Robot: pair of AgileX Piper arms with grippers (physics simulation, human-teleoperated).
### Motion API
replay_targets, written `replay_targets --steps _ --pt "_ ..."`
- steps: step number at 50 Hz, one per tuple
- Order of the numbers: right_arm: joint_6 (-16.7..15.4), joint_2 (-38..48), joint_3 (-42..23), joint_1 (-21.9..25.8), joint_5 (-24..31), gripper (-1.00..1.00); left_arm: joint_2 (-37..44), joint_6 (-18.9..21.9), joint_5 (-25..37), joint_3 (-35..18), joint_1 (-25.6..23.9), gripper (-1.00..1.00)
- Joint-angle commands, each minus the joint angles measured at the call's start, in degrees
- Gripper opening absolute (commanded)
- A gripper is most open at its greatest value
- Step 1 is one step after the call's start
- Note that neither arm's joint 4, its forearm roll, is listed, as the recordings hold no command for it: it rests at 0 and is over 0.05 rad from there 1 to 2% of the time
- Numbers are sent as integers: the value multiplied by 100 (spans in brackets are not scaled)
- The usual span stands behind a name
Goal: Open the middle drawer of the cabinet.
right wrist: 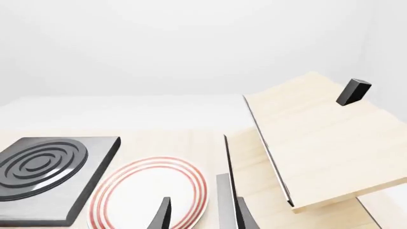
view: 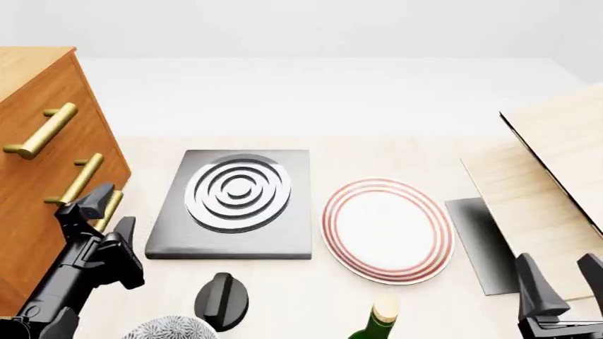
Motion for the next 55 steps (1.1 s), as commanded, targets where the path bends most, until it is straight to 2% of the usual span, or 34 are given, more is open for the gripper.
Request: replay_targets --steps 1,5,28,31,55 --pt "-20 -86 -1 3 64 100 135 25 -28 -149 175 100" --pt "-26 -79 -1 4 59 100 180 -68 -28 -203 357 100" --pt "-32 -31 -1 5 15 100 355 -84 -28 -233 612 100" --pt "-24 -38 -1 4 19 100 408 -114 -28 -233 768 100" --pt "-26 -60 -1 5 41 100 370 -45 -28 -353 894 100"
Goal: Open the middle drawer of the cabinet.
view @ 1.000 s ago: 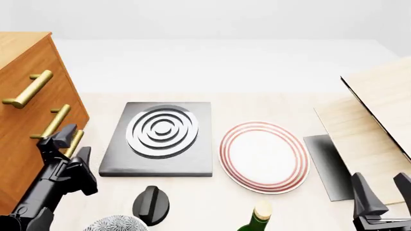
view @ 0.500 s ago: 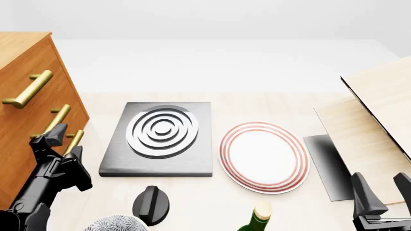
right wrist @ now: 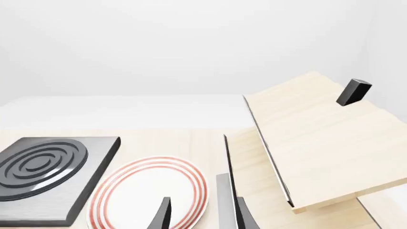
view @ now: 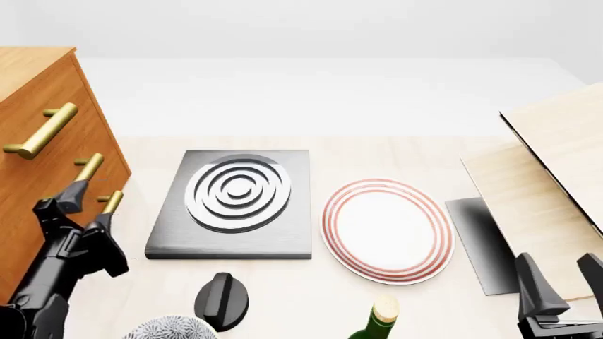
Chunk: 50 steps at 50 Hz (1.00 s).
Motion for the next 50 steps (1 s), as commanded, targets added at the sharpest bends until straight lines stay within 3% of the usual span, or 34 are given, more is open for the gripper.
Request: replay_targets --steps 1,50 --pt "-24 -94 -1 3 73 100 -3 -55 -25 -69 71 100" --pt "-20 -92 -1 0 70 100 250 30 -25 -118 412 100"
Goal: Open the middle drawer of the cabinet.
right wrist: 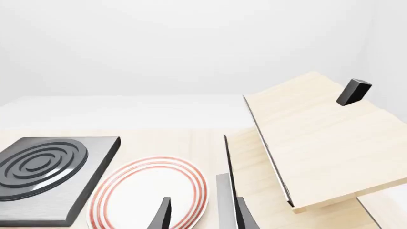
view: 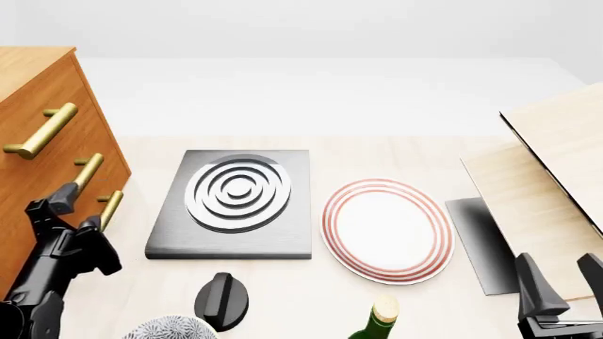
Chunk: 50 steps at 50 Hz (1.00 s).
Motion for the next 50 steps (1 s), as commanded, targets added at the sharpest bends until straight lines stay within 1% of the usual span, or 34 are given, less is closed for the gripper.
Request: replay_targets --steps 1,3,5,6,7,8,24,39,46,47,50 --pt "-20 -88 -1 3 66 100 70 -101 -25 -20 167 100" --pt "-25 -83 -1 2 63 100 42 -73 -25 -41 84 100" --pt "-25 -85 -1 3 64 100 87 -97 -25 -41 152 100" --pt "-20 -88 -1 3 66 100 50 -75 -25 -57 45 100" --pt "-20 -86 -1 2 65 100 83 -100 -25 -54 140 100" --pt "-24 -85 -1 3 64 100 71 -79 -25 -56 96 100" --pt "-23 -85 -1 3 64 100 122 -110 -25 -161 302 100" --pt "-21 -88 -1 3 66 100 232 -89 -25 -270 361 100" --pt "-20 -87 -1 3 65 100 247 -106 -25 -288 293 100" --pt "-22 -86 -1 3 65 100 255 -103 -25 -285 292 -100" --pt "-21 -81 -1 2 62 100 259 -129 -25 -275 264 -100"
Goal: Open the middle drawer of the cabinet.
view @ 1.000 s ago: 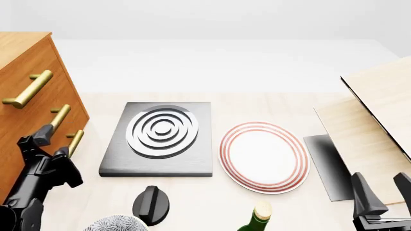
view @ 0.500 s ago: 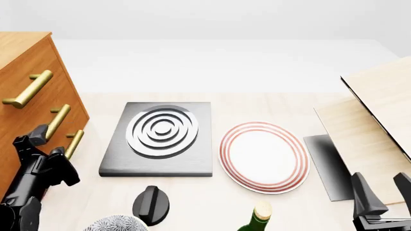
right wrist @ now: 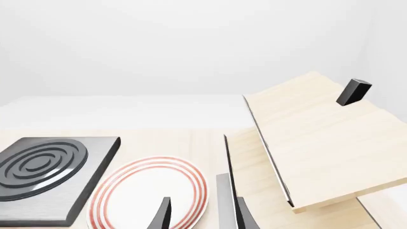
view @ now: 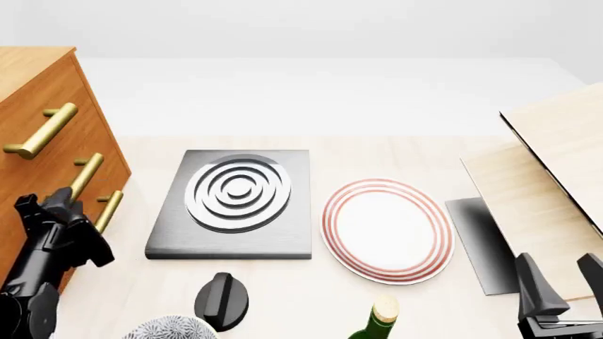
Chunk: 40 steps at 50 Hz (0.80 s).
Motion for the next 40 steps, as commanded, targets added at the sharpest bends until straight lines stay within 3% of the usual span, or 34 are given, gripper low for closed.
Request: replay_targets --steps 1,40 --pt "-21 -81 -1 3 61 100 87 -115 1 -16 -60 -100" --pt "-23 -82 -1 4 61 100 -95 -215 1 192 -459 -100"
